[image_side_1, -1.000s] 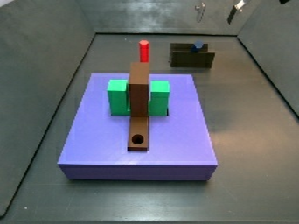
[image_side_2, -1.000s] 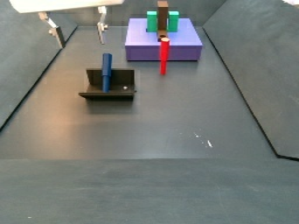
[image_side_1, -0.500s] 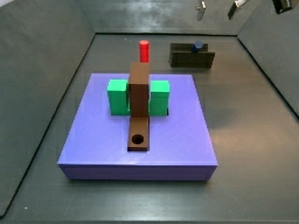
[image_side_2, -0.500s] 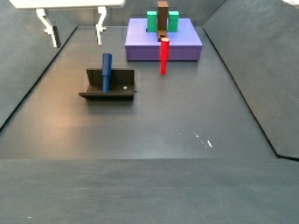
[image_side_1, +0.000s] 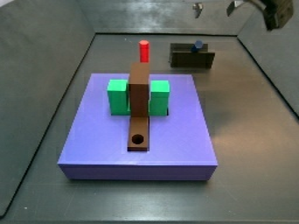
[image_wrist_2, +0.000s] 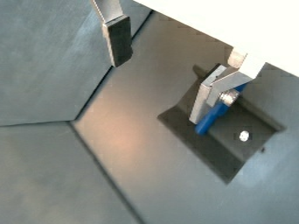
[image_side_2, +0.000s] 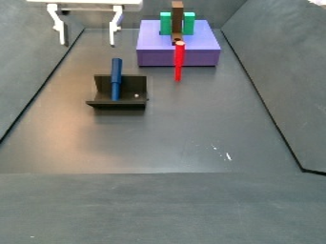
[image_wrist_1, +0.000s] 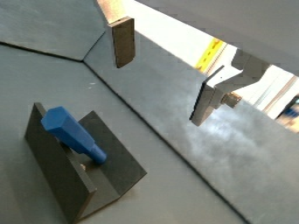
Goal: Pick up the blue object. Move up. Place the blue object on the fixture. Regrasp the blue object. Move to above the board. Insert the blue object.
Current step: Regrasp the blue object.
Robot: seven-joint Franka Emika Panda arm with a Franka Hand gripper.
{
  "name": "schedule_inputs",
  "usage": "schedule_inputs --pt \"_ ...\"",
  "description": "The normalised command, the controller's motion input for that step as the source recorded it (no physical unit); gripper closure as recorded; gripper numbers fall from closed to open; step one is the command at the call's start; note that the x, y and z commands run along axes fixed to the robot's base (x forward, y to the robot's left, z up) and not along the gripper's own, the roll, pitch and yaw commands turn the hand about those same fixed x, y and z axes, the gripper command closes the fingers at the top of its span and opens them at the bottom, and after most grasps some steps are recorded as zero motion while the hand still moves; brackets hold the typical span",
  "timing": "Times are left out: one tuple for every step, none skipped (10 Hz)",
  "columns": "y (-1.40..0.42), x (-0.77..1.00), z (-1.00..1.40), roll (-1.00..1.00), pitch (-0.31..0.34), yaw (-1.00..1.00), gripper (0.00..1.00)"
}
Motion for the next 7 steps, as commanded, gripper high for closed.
schedule_inputs --pt "-0.17 -0.17 -0.33 0.53 -0.094 0.00 0.00" --pt "-0.19 -0.30 -0.42 0.42 -0.206 0.00 0.00" --pt "-0.18 -0.32 -0.39 0.40 -0.223 0.03 0.00" --pt "-0.20 -0.22 -0.19 0.45 -0.151 0.02 0.00" --pt "-0.28 -0.10 -0.06 0.58 -0.091 0.01 0.00" --pt "-0.32 0.00 -0.31 0.39 -0.137 0.00 0.00" --pt "-0.26 0.00 -0.43 0.17 -0.134 0.00 0.00"
